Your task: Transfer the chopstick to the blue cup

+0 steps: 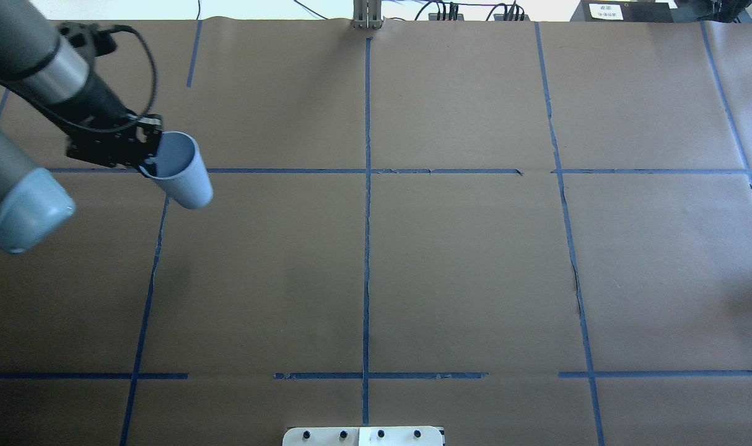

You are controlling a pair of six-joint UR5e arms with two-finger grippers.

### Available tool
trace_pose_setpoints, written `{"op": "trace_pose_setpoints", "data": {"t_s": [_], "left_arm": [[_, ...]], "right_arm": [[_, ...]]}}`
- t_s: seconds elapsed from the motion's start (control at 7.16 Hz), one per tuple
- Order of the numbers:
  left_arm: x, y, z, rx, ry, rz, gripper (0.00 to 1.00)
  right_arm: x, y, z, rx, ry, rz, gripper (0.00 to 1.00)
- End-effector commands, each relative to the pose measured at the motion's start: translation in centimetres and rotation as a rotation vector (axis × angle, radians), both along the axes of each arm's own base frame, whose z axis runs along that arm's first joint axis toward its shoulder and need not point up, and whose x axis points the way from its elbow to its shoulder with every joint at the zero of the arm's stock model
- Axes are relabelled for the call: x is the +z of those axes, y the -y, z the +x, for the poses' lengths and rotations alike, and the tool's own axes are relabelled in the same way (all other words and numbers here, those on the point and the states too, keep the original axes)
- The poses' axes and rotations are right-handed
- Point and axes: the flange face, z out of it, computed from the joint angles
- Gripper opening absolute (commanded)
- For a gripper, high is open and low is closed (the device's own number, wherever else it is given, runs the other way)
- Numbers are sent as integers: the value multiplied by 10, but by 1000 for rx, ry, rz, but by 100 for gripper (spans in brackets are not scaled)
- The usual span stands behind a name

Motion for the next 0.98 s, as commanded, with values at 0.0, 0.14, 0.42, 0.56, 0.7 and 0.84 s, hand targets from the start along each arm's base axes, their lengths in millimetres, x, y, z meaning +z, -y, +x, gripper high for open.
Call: {"op": "trace_pose_setpoints", "data": {"t_s": [0.0,0.14,0.42,0.56,0.7,0.84], "left_arm": [[-80,-22,121,-36,-19,-67,2],[-74,-26,157,-49,-54,-39,2],[-75,-30,218,-78,-41,-9,2],[-86,-29,249,-84,-22,4,2],[-87,-26,264,-89,-40,1,3],[-85,-33,272,-75,-52,7,5]], "right_arm": [[-4,1,0,-1,0,8,100],[-4,1,0,-1,0,8,100],[-4,0,0,-1,0,8,100],[-6,0,0,-1,1,13,100],[-8,1,0,-1,1,16,100],[-8,1,0,-1,1,16,100]]}}
